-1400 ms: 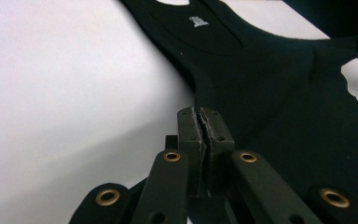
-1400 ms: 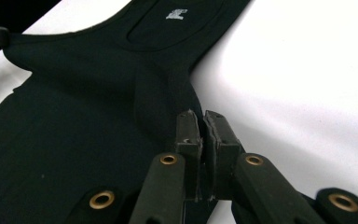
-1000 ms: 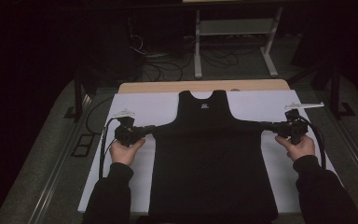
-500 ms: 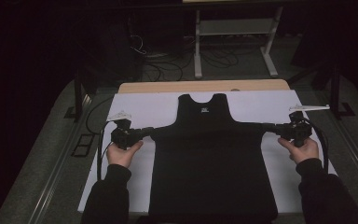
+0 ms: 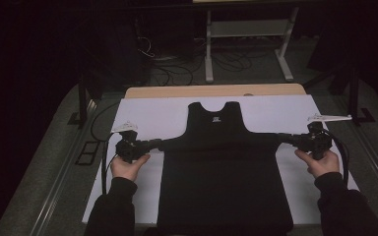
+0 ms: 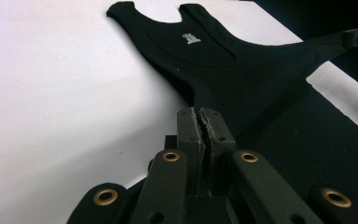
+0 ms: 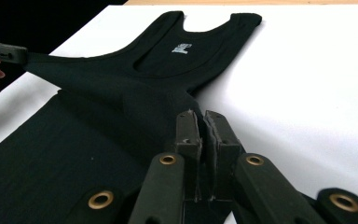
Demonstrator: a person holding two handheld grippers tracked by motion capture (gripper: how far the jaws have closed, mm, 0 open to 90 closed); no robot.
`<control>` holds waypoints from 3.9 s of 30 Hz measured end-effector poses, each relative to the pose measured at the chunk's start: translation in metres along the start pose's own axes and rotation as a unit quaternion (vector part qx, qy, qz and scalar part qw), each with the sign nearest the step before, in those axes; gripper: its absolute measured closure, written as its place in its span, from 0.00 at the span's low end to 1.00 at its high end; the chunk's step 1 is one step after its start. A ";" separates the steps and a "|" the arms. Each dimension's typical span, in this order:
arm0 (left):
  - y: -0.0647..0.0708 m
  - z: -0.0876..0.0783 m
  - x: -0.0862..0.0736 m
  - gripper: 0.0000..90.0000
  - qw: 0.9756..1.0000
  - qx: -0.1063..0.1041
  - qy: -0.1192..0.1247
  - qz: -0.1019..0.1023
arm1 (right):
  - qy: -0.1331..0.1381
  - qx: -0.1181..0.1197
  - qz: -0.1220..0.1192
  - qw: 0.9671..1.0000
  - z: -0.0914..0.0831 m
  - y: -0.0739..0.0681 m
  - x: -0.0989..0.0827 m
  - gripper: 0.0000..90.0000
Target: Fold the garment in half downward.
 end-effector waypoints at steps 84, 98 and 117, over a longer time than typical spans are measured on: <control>0.014 -0.011 -0.064 0.85 0.993 -0.016 -0.114 -0.041 | -0.138 0.014 0.058 0.989 -0.008 -0.016 -0.077 0.86; 0.013 -0.015 -0.056 0.55 0.996 -0.003 -0.081 -0.028 | -0.103 -0.012 0.022 0.994 -0.014 -0.019 -0.067 0.57; 0.014 -0.020 -0.037 0.20 0.999 -0.005 -0.034 0.004 | -0.054 -0.021 -0.014 0.998 -0.018 -0.024 -0.049 0.06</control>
Point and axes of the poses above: each handheld gripper's, and its own axes: z roughly forward along the jaws, x roughly out of its top, y roughly to its right, the point moved 5 cm from there along z, roughly forward along the jaws, and after that the axes turned 1 degree about -x, right-handed, at the moved point
